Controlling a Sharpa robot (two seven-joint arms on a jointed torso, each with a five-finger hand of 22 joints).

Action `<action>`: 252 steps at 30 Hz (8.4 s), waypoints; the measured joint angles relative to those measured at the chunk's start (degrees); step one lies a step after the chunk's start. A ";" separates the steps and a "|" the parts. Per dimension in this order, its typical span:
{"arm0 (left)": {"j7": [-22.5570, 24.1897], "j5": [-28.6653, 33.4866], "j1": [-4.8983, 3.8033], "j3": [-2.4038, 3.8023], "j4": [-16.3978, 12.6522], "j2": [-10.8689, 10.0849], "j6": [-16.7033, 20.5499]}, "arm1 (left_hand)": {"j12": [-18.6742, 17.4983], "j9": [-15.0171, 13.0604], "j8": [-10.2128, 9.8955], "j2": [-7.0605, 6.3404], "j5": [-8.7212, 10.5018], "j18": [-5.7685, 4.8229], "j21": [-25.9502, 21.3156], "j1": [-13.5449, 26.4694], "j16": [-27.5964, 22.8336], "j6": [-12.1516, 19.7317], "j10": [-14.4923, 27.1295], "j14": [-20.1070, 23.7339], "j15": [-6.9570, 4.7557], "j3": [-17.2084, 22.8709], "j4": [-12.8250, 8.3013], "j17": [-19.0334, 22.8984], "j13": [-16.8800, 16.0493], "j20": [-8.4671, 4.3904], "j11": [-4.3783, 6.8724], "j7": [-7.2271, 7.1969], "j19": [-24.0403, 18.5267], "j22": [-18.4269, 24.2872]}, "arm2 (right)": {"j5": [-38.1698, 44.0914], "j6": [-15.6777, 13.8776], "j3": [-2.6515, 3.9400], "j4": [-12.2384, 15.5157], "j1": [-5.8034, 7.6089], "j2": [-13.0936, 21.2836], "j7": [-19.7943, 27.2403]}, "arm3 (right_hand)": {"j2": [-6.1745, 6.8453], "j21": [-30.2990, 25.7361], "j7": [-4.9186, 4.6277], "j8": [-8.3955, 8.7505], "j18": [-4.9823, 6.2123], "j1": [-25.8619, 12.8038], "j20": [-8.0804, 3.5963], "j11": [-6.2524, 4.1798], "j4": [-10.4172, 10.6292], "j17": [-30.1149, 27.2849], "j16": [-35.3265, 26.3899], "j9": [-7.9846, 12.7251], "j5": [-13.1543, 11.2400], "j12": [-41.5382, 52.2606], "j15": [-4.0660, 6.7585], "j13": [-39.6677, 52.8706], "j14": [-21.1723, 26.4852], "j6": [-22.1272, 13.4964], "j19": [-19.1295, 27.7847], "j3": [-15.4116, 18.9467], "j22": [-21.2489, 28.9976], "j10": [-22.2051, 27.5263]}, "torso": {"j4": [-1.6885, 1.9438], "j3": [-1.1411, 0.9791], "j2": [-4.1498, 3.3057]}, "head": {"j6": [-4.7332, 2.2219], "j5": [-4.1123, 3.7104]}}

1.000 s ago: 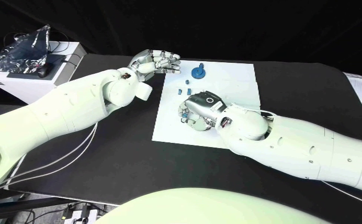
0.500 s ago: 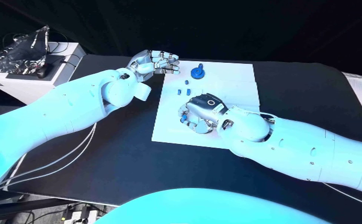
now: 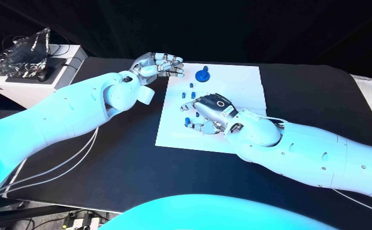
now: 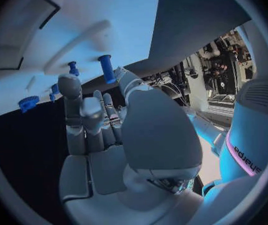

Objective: Assemble the parts on the task board

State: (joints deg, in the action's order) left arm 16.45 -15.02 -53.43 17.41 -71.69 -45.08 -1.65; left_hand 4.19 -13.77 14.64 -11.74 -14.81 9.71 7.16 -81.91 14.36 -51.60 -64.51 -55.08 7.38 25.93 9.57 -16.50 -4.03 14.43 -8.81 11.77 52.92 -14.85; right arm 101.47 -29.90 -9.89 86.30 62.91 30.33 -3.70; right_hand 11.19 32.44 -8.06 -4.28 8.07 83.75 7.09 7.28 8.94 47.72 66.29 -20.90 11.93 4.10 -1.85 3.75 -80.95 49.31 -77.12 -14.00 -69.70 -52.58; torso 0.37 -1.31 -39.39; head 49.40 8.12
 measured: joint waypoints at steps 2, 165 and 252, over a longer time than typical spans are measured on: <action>-0.01 0.00 0.00 0.00 0.02 0.01 0.00 | 0.00 0.01 0.00 0.00 0.00 0.00 0.00 0.00 -0.19 0.00 0.00 0.00 0.00 0.00 0.00 0.00 0.00 -0.11 0.00 0.00 0.11 0.05 | -0.58 -1.27 0.02 0.36 0.00 0.44 0.26 | -0.12 -0.56 0.23 0.16 0.37 1.05 0.00 -0.02 1.52 -0.26 -0.05 0.55 0.00 0.12 0.00 0.00 0.00 -0.26 0.00 1.63 0.42 0.01 | 0.00 0.00 0.01 | -0.10 -0.09; 2.68 0.00 5.28 0.04 -6.39 -4.79 0.46 | -0.43 0.41 -0.22 0.20 0.00 -0.01 -1.56 0.41 -1.33 0.32 -0.07 -1.55 -0.52 -0.48 0.78 -1.14 0.03 -0.50 0.07 -0.10 1.73 1.70 | -48.37 25.88 -1.57 0.58 8.22 7.99 -24.32 | -1.47 47.27 3.40 -17.87 -5.92 -24.24 -4.62 -7.38 11.28 27.21 23.34 -33.08 17.27 82.96 5.45 71.15 -2.97 3.36 -6.88 -9.04 -5.22 -31.33 | -2.83 0.83 3.33 | 0.60 -5.92; 2.13 0.06 5.28 0.04 -6.52 -5.21 0.09 | -0.43 0.41 -0.22 0.20 0.00 -0.01 -1.55 0.41 -1.61 0.31 0.00 -1.55 -0.51 -0.64 0.94 -1.24 0.03 -0.50 0.00 -0.11 1.73 1.95 | -45.22 24.92 -1.57 -0.55 7.20 6.33 -24.35 | -0.02 47.03 4.01 -16.33 -5.91 -33.53 -4.61 -7.38 7.67 27.20 23.34 -34.45 6.58 82.19 5.44 71.19 -2.98 4.98 -6.88 -8.36 -5.24 -31.33 | -2.96 0.73 3.37 | 0.60 -4.83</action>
State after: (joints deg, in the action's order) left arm 18.57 -14.97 -48.15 17.45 -78.21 -50.28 -1.55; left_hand 3.77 -13.36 14.42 -11.54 -14.81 9.71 5.60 -81.50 12.75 -51.29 -64.51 -56.62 6.86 25.29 10.52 -17.73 -4.00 13.93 -8.81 11.67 54.65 -12.90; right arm 56.24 -4.98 -11.46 85.76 70.11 36.66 -28.05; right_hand 11.17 79.47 -4.05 -20.61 2.15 50.22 2.47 -0.10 16.60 74.92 89.64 -55.35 18.51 86.29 3.59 74.94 -83.93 54.30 -84.00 -22.35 -74.94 -83.91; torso -2.59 -0.58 -36.01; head 50.00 3.29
